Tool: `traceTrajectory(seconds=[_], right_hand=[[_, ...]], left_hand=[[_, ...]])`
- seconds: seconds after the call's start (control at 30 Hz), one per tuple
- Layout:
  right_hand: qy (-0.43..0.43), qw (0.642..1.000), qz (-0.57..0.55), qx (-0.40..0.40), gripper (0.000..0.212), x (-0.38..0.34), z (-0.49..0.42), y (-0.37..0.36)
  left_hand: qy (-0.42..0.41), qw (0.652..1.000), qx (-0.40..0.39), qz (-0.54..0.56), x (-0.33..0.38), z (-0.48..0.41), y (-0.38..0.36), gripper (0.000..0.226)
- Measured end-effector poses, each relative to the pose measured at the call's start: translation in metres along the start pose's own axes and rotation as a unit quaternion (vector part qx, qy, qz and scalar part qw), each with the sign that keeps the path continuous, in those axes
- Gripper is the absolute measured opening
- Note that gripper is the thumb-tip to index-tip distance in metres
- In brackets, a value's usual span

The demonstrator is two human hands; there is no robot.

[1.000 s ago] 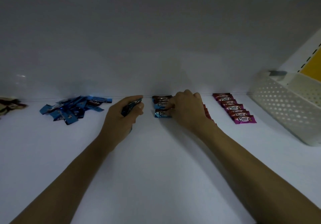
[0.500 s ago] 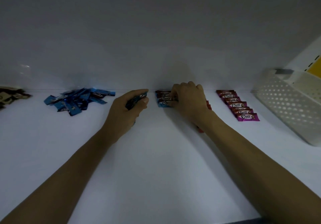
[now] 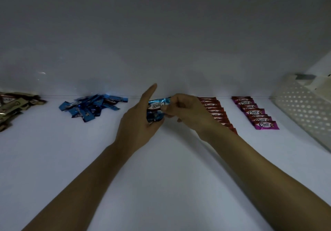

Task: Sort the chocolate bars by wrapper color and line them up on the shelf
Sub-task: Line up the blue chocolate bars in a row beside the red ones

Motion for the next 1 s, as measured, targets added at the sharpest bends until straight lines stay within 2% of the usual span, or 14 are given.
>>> traceTrajectory(seconds=[0.07, 0.2, 0.3, 0.43, 0.6, 0.73, 0.83, 0.9, 1.0], right_hand=[[-0.007, 0.999, -0.035, 0.022, 0.015, 0.002, -0.003, 0.007], [-0.005, 0.992, -0.111, 0.060, 0.012, 0.005, -0.005, 0.016], [0.008, 0.990, -0.125, 0.063, 0.011, 0.008, -0.006, 0.015], [0.039, 0.994, -0.087, 0.057, 0.005, 0.014, -0.004, 0.007], [0.099, 0.981, 0.139, 0.088, 0.007, 0.018, -0.007, 0.025], [0.091, 0.953, 0.288, 0.001, 0.030, 0.023, -0.007, 0.034], [0.084, 0.920, 0.384, 0.004, 0.024, 0.027, -0.009, 0.038], [0.085, 0.891, 0.445, 0.025, 0.020, 0.030, -0.011, 0.038], [0.132, 0.831, 0.537, 0.060, 0.020, 0.026, -0.014, 0.033]], left_hand=[[0.010, 1.000, -0.002, 0.018, -0.001, 0.000, -0.001, 0.078], [-0.061, 0.998, 0.020, -0.025, -0.006, -0.001, -0.004, 0.032], [-0.093, 0.995, 0.019, -0.026, -0.007, 0.000, -0.007, 0.033], [-0.095, 0.995, 0.015, -0.015, -0.007, -0.001, -0.007, 0.036], [-0.068, 0.998, 0.010, -0.005, -0.008, -0.001, -0.005, 0.024], [-0.051, 0.999, 0.002, -0.015, -0.007, -0.002, -0.005, 0.022], [-0.054, 0.999, -0.002, -0.010, -0.006, -0.002, -0.005, 0.016], [-0.053, 0.999, -0.002, -0.015, -0.006, -0.001, -0.005, 0.024], [-0.054, 0.998, 0.005, -0.017, -0.007, -0.001, -0.004, 0.032]])
Point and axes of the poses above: each hand's wrist, its own z-axis away from the middle knuckle, its own y-axis out of the back of the hand, x = y × z, the point moved 3 cm from there along -z, towards the middle knuckle, and after that the axes turned 1 degree about x, right-handed, at the moved point
